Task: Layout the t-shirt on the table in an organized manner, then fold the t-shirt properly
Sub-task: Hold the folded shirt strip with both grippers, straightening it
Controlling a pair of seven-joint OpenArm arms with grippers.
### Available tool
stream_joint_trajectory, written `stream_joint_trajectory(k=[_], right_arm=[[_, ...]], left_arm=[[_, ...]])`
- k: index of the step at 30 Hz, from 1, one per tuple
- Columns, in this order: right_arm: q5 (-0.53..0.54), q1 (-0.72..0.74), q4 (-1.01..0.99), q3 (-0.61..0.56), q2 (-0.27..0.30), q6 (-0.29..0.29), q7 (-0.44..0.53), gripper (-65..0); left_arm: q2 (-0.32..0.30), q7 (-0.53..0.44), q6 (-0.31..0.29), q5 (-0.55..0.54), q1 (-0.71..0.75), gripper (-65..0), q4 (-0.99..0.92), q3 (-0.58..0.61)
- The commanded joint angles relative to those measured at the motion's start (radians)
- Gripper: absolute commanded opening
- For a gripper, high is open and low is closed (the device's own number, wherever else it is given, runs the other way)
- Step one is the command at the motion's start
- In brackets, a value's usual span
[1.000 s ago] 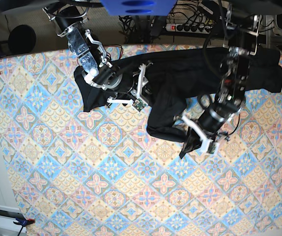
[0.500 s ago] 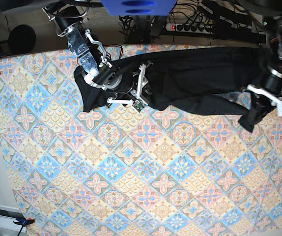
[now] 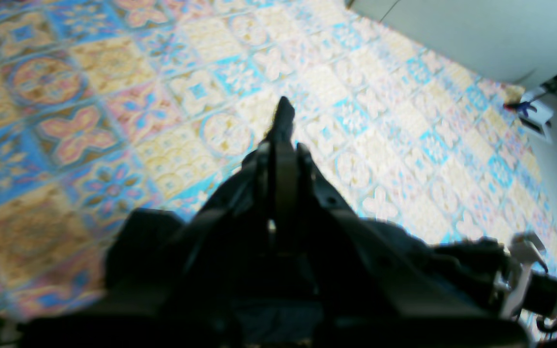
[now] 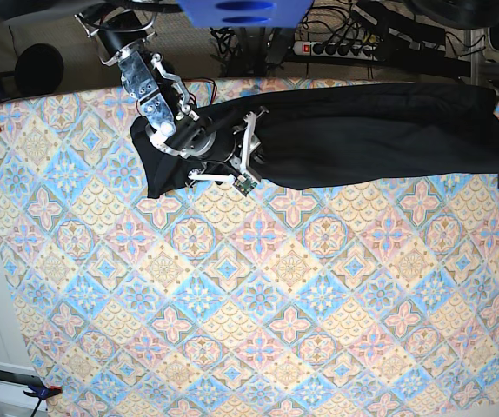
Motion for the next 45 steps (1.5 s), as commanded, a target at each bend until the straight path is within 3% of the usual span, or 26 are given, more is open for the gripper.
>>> stream_joint_trajectory(k=[1, 5, 14, 19, 33, 45], right_arm=[[0.007, 0.012, 0.021, 0.003, -0.001, 0.002, 0.019, -45.1], [0.007, 0.012, 0.023, 0.003, -0.001, 0.002, 0.019, -45.1], [0.007, 0.012, 0.026, 0.0, -0.001, 0.002, 0.019, -45.1], [0.007, 0.012, 0.026, -0.002, -0.001, 0.002, 0.019, -45.1], [0.007, 0.011, 0.07, -0.002, -0.001, 0.002, 0.019, -45.1], [0.007, 0.011, 0.07, -0.002, -0.001, 0.002, 0.019, -45.1]], left_arm=[[-0.004, 0.026, 0.0, -0.01, -0.01, -65.0, 0.011, -0.065], [0.019, 0.132, 0.0, -0.01, -0.032, -65.0, 0.008, -0.24], [0.042, 0.143, 0.0, -0.01, -0.005, -65.0, -0.015, -0.244], [0.066, 0.143, 0.0, 0.08, -0.081, -65.0, -0.015, -0.117], [0.235, 0.143, 0.0, 0.572, -0.251, -65.0, -0.03, 0.15], [0.22, 0.141, 0.0, 0.714, -0.302, -64.4, -0.149, 0.202]])
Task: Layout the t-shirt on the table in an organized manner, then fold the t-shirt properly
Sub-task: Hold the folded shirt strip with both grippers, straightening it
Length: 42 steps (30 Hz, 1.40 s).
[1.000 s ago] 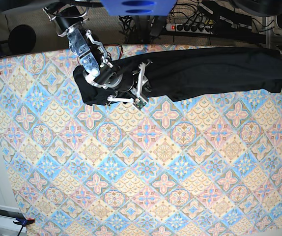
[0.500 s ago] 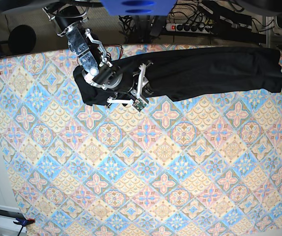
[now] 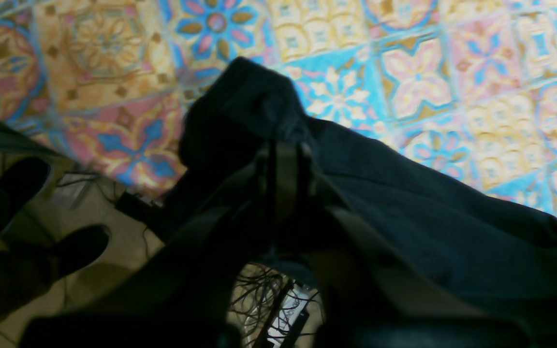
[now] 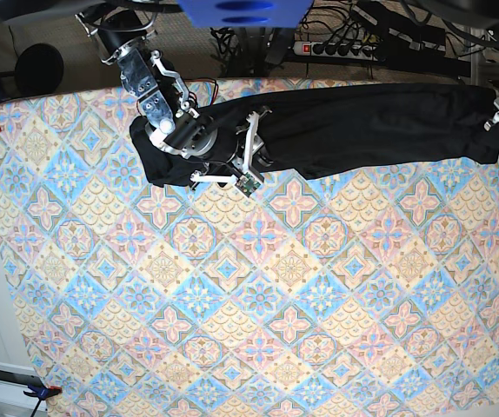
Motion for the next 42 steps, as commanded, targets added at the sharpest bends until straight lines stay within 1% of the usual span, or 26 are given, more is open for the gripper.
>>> stream_joint_trajectory(k=[1, 8, 10, 11, 12, 14, 16, 19, 21, 26, 29, 31, 34, 38, 42], right_arm=[[0.007, 0.013, 0.019, 0.003, -0.001, 0.002, 0.019, -45.1], [0.007, 0.013, 0.016, 0.0, -0.001, 0.002, 0.019, -45.1], [0.007, 0.013, 0.016, 0.0, -0.001, 0.002, 0.019, -45.1], [0.007, 0.013, 0.018, 0.0, -0.001, 0.002, 0.019, -45.1], [0.007, 0.013, 0.018, 0.0, -0.001, 0.002, 0.019, -45.1], [0.007, 0.013, 0.018, 0.0, -0.001, 0.002, 0.019, -45.1], [0.007, 0.013, 0.018, 0.0, -0.001, 0.002, 0.019, -45.1], [0.007, 0.013, 0.018, 0.0, -0.001, 0.002, 0.019, -45.1], [0.007, 0.013, 0.018, 0.0, -0.001, 0.002, 0.019, -45.1], [0.007, 0.013, 0.016, 0.0, -0.001, 0.002, 0.019, -45.1], [0.007, 0.013, 0.015, 0.0, -0.001, 0.002, 0.019, -45.1], [0.007, 0.013, 0.015, 0.0, -0.001, 0.002, 0.019, -45.1], [0.007, 0.013, 0.015, 0.0, -0.001, 0.002, 0.019, -45.1], [0.007, 0.013, 0.016, 0.0, -0.001, 0.002, 0.019, -45.1], [0.007, 0.013, 0.016, 0.001, -0.001, 0.002, 0.019, -45.1]], left_arm=[[-0.041, -0.018, 0.0, -0.008, 0.001, -62.7, 0.014, -0.006], [-0.073, -0.017, 0.004, -0.006, 0.002, -43.5, -0.006, -0.005], [-0.076, -0.017, 0.0, -0.005, -0.001, -39.7, -0.037, 0.008], [-0.081, -0.017, 0.0, -0.005, -0.001, -38.1, -0.06, 0.032], [-0.099, -0.017, 0.0, -0.005, -0.003, -37.3, -0.079, 0.054], [-0.13, -0.018, 0.0, -0.006, -0.003, -37.0, -0.121, 0.092], [-0.144, -0.029, 0.0, -0.005, -0.001, -37.0, -0.164, 0.104], [-0.18, -0.103, 0.0, -0.003, 0.011, -37.0, -0.227, 0.126], [-0.225, -0.15, 0.0, -0.003, 0.033, -36.9, -0.293, 0.156], [-0.323, -0.264, -0.002, -0.003, 0.042, -36.6, -0.425, 0.339], [-0.355, -0.322, -0.002, -0.003, 0.042, -36.6, -0.468, 0.428], [-0.366, -0.356, -0.002, -0.003, 0.042, -36.6, -0.473, 0.463], [-0.369, -0.366, -0.002, 0.008, 0.04, -36.6, -0.474, 0.5], [-0.366, -0.368, -0.002, 0.11, 0.033, -36.6, -0.474, 0.503], [-0.369, -0.368, -0.011, 0.121, 0.036, -36.6, -0.47, 0.5]])
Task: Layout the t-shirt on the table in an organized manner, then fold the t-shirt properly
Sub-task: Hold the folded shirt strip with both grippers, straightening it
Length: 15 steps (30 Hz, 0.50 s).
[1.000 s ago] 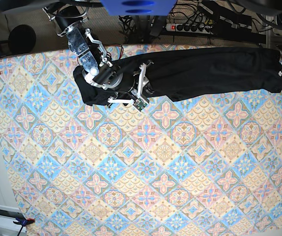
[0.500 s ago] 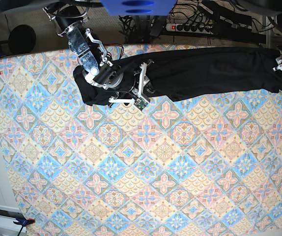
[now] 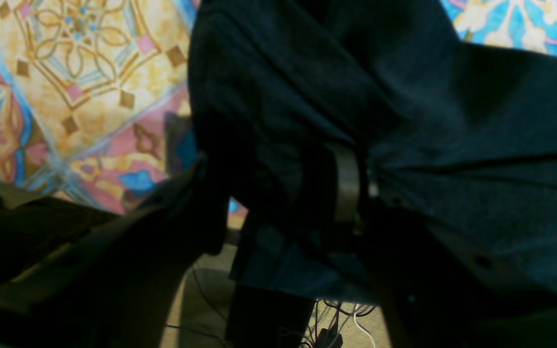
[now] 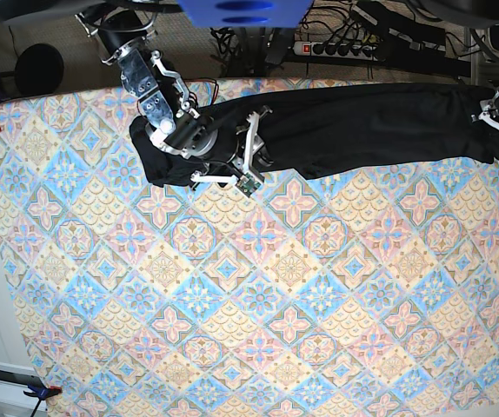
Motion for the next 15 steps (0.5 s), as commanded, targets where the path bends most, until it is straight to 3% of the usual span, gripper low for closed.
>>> stream_joint_trajectory(k=[1, 5, 15], right_arm=[[0.008, 0.013, 0.018, 0.003, -0.001, 0.002, 0.019, -45.1], [0.008, 0.013, 0.014, 0.003, -0.001, 0.002, 0.019, -45.1], [0.008, 0.013, 0.01, 0.003, -0.001, 0.002, 0.019, -45.1]], left_arm=[[-0.032, -0.008, -0.02, 0.0, 0.005, -36.6, 0.012, -0.017], [-0.052, -0.004, -0.097, 0.0, 0.014, -36.6, 0.012, -0.064], [-0.057, -0.011, -0.112, 0.012, 0.031, -36.5, -0.052, -0.143]])
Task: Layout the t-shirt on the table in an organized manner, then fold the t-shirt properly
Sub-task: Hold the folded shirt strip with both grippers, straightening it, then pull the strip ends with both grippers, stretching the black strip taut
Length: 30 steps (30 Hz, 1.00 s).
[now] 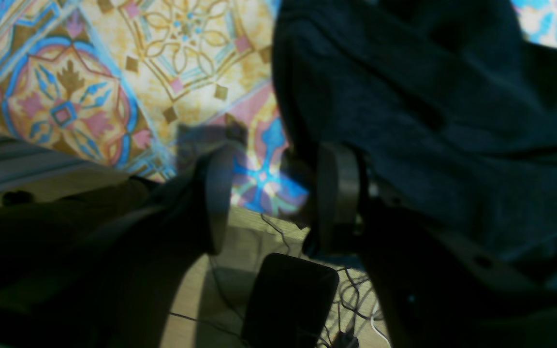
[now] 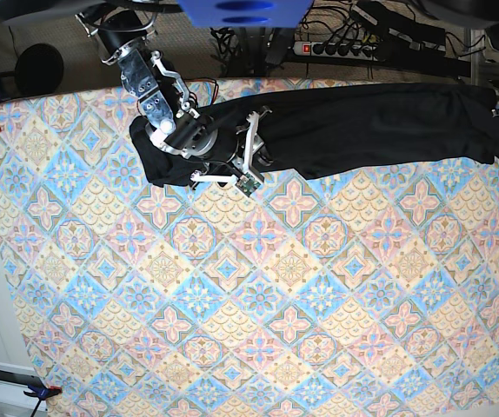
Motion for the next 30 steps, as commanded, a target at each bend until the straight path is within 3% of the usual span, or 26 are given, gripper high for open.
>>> stream_joint_trajectory(k=[1, 7, 15, 20, 23, 30], right_arm=[[0.007, 0.014, 0.015, 0.003, -0.001, 0.002, 0.019, -45.1], [0.007, 0.015, 0.014, 0.006, -0.001, 0.002, 0.019, -45.1], [0.007, 0.015, 0.014, 0.008, -0.001, 0.002, 0.019, -45.1], [0.007, 0.015, 0.014, 0.008, -0.001, 0.002, 0.019, -45.1], [0.009, 0.028, 0.006, 0.008, -0.001, 0.002, 0.019, -45.1], [0.009, 0.103, -0.001, 0.006, -0.006, 0.002, 0.019, -45.1]], left_arm=[[-0.027, -0.021, 0.0, -0.003, -0.012, -36.5, -0.003, -0.01], [-0.023, -0.072, 0.0, -0.003, -0.074, -36.5, -0.061, 0.062], [0.004, -0.069, 0.0, -0.014, -0.098, -36.5, -0.061, 0.16], [0.016, -0.064, -0.001, -0.113, -0.066, -36.5, -0.057, 0.2], [0.016, -0.014, -0.006, -0.169, -0.052, -36.7, -0.055, 0.2], [-0.001, 0.012, -0.044, -0.184, -0.051, -37.2, -0.055, 0.201]])
